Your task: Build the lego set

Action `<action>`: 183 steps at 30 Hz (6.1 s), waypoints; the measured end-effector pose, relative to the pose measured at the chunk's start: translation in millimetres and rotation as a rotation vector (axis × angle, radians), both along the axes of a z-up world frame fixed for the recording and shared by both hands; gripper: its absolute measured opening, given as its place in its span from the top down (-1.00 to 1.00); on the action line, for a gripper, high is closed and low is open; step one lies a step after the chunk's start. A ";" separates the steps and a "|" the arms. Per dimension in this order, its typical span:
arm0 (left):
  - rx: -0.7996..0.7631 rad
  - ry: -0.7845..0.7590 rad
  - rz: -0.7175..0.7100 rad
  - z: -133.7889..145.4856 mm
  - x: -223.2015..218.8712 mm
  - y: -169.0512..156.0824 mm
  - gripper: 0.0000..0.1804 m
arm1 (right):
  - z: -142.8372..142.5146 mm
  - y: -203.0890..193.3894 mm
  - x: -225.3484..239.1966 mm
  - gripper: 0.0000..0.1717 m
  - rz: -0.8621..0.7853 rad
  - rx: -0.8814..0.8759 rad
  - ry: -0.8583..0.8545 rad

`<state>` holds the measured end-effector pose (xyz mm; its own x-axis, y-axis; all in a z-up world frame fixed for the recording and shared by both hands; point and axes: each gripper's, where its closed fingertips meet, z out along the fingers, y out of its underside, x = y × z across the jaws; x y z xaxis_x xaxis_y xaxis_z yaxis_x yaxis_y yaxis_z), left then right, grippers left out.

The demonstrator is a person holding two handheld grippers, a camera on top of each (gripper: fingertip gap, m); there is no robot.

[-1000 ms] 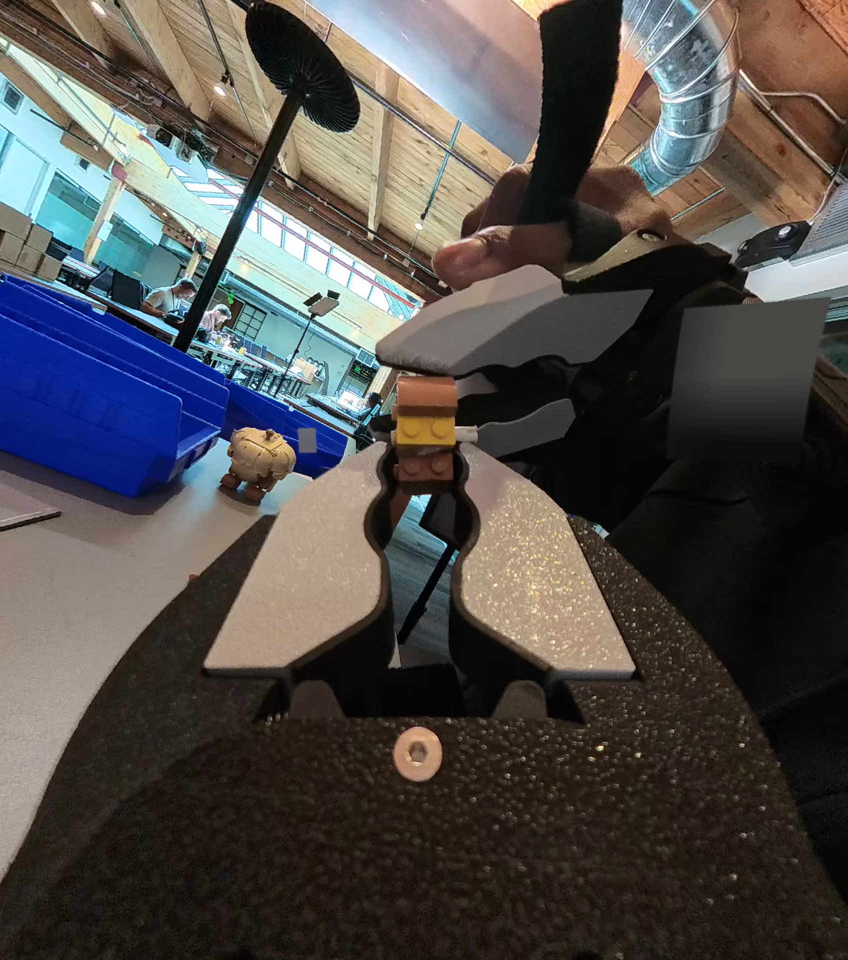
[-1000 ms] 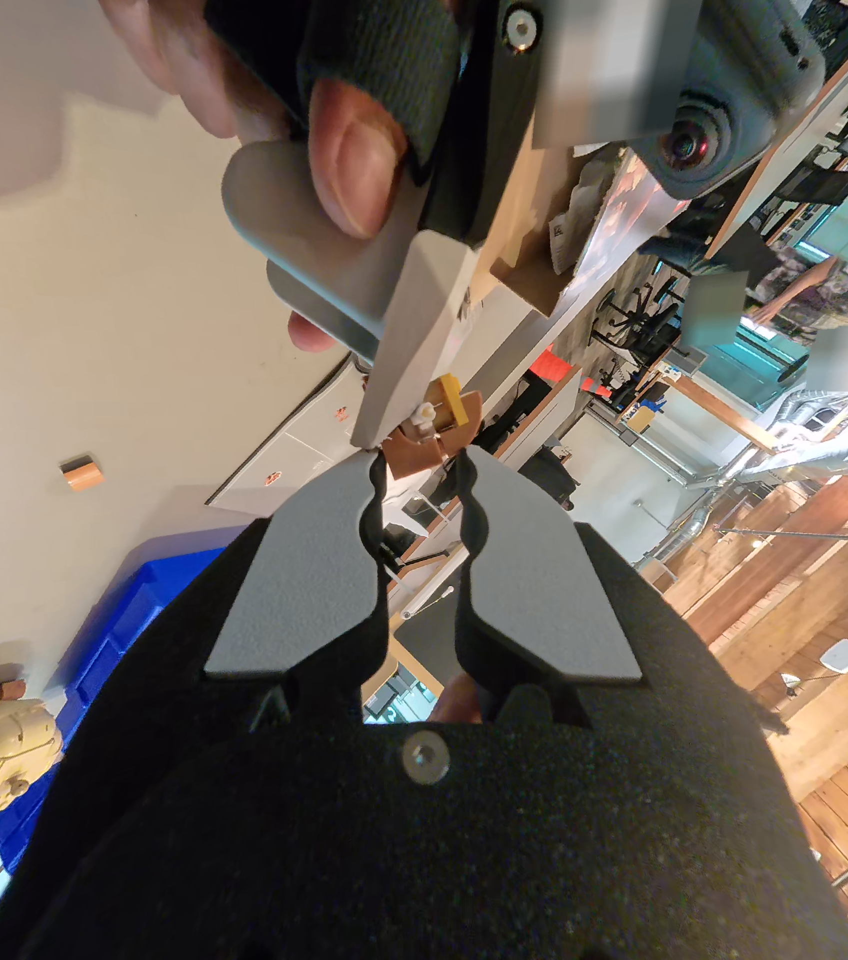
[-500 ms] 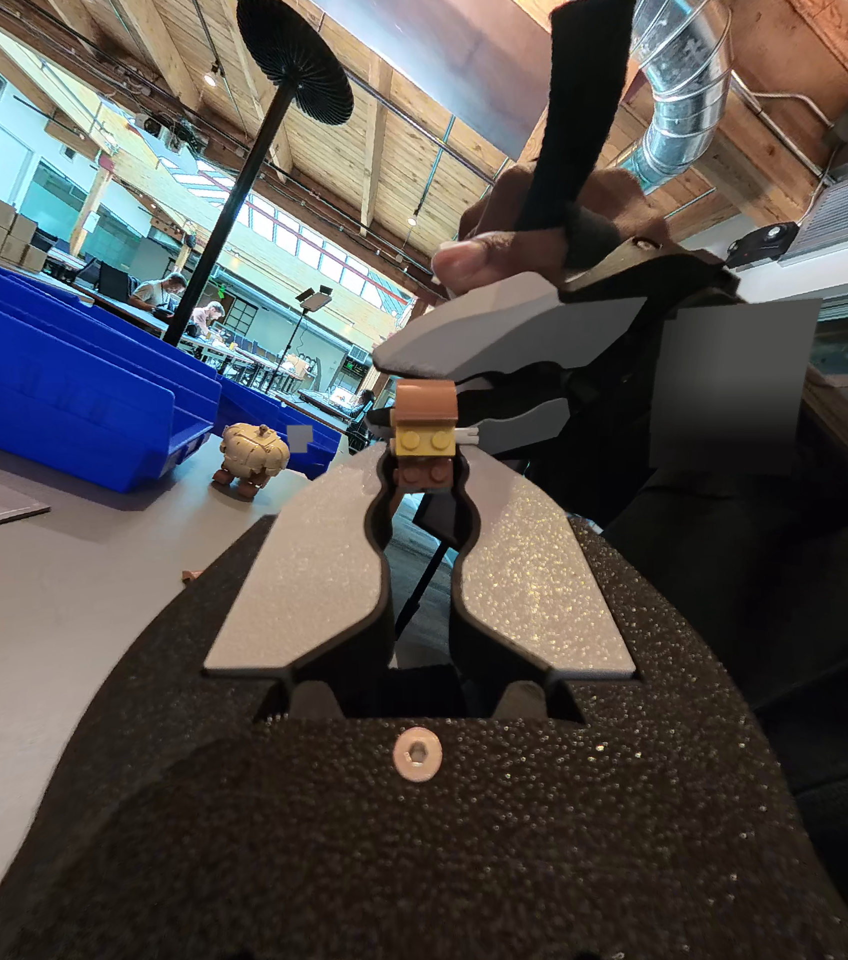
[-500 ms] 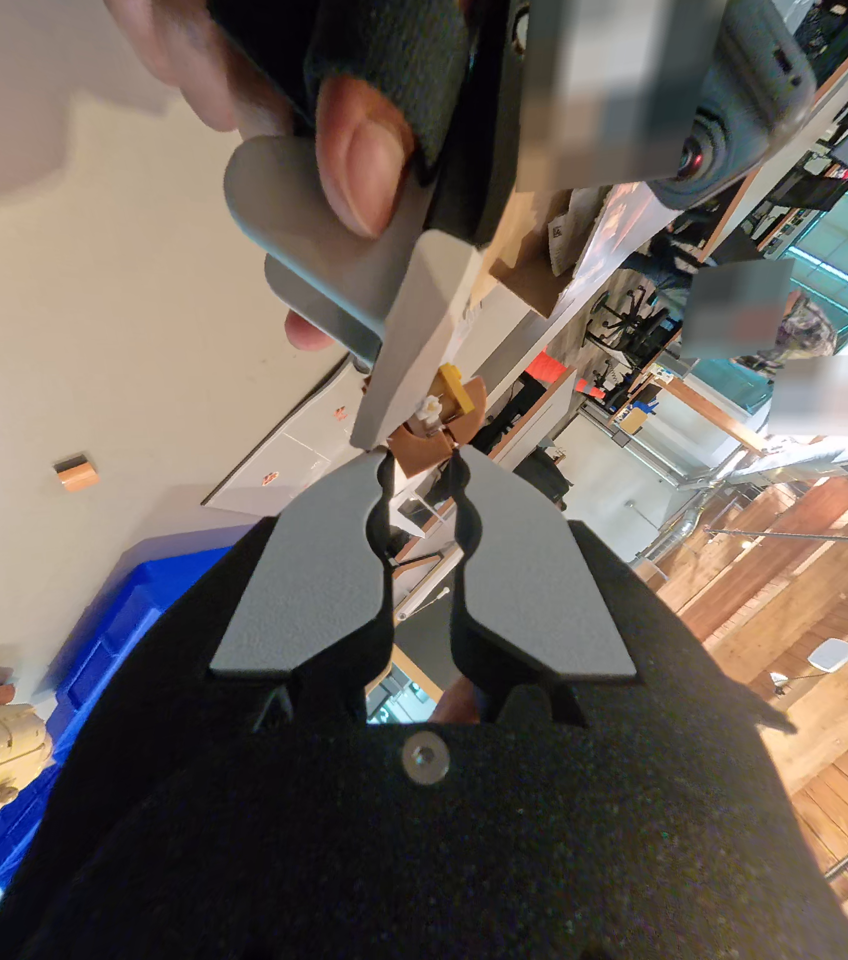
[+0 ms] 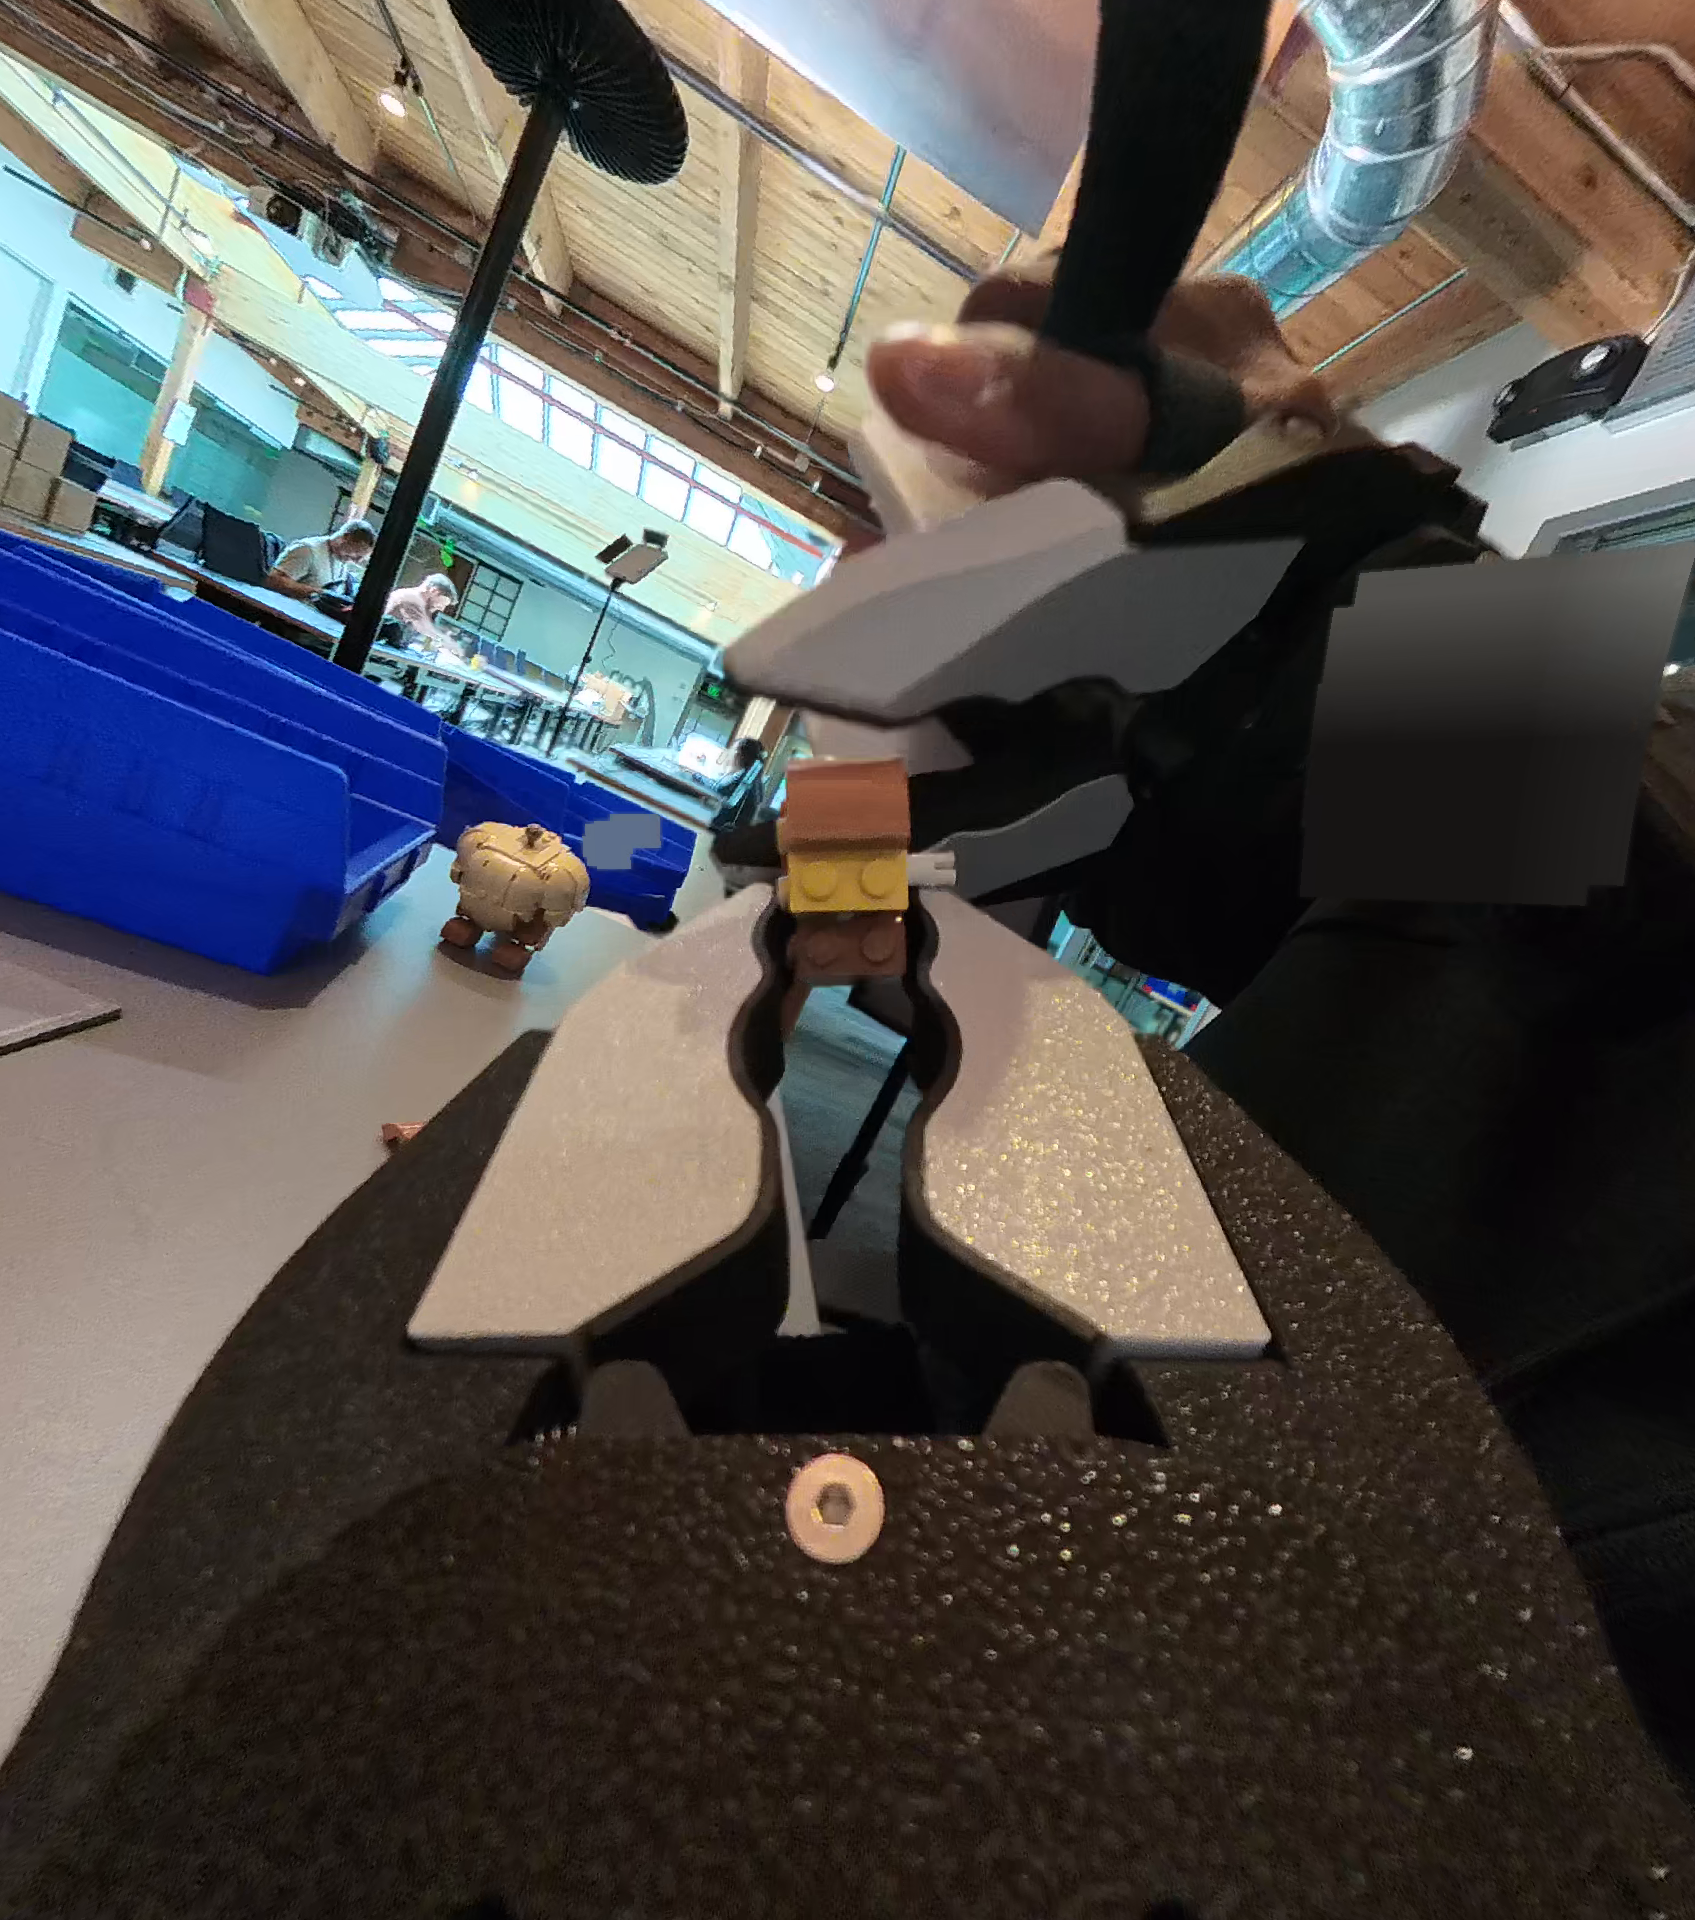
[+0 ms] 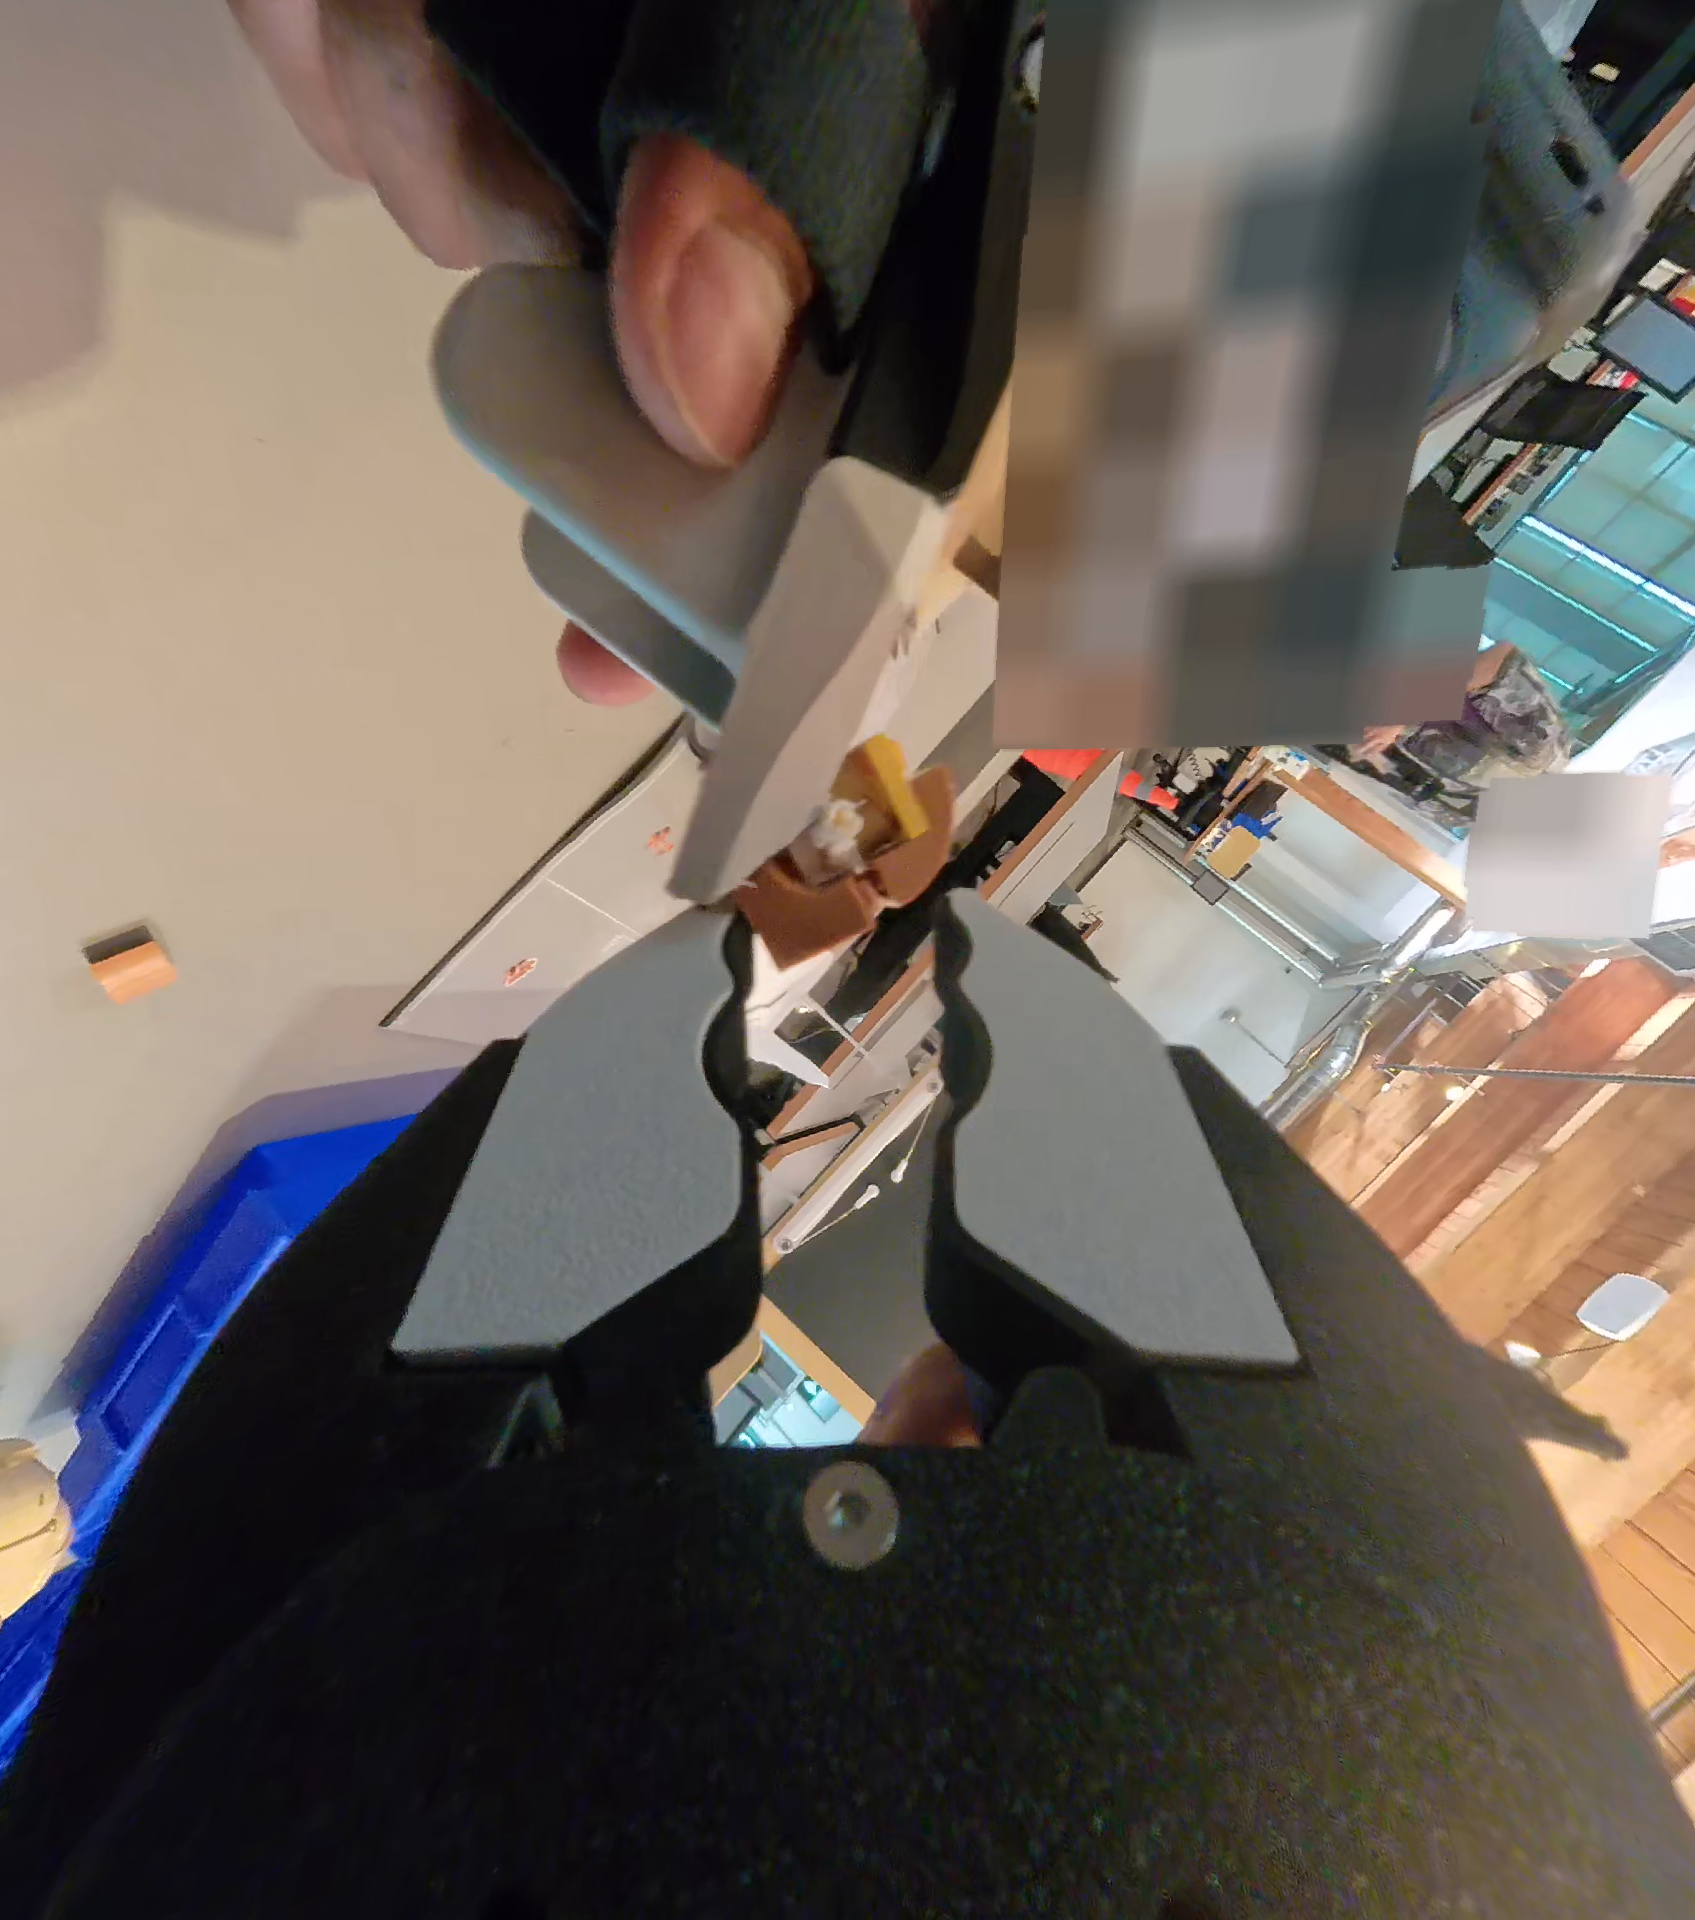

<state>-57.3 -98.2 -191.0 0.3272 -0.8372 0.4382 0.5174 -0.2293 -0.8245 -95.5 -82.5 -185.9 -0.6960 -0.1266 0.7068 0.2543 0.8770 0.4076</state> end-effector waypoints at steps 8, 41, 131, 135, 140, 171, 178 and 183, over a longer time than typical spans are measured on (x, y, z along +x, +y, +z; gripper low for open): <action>-0.019 0.041 0.019 -4.8 2.4 2.8 0.79 | -3.4 1.4 0.5 0.58 0.017 0.041 -0.016; -0.118 0.165 0.018 -30.8 10.9 11.4 0.79 | -28.6 8.6 6.6 0.66 0.010 0.120 -0.144; 0.202 -0.263 0.190 24.0 -28.6 11.4 0.80 | 19.3 9.8 -17.7 0.64 -0.148 0.146 0.045; 0.220 -0.279 0.207 25.9 -33.0 9.6 0.79 | 22.3 7.7 -22.2 0.62 -0.147 0.209 -0.016; 0.241 -0.350 0.193 30.4 -43.1 3.5 0.79 | 27.9 0.0 -31.5 0.61 -0.134 0.254 -0.042; 0.264 -0.520 -0.079 41.7 -43.1 -21.6 0.80 | 39.8 -18.1 -2.9 0.46 0.039 -0.759 0.140; 0.262 -0.546 -0.173 42.5 -35.4 -26.2 0.79 | 37.1 -36.8 -9.0 0.42 0.347 -1.530 0.108; 0.237 -0.571 -0.201 40.9 -35.5 -23.7 0.79 | 50.8 -27.0 -13.6 0.47 0.457 -1.836 0.158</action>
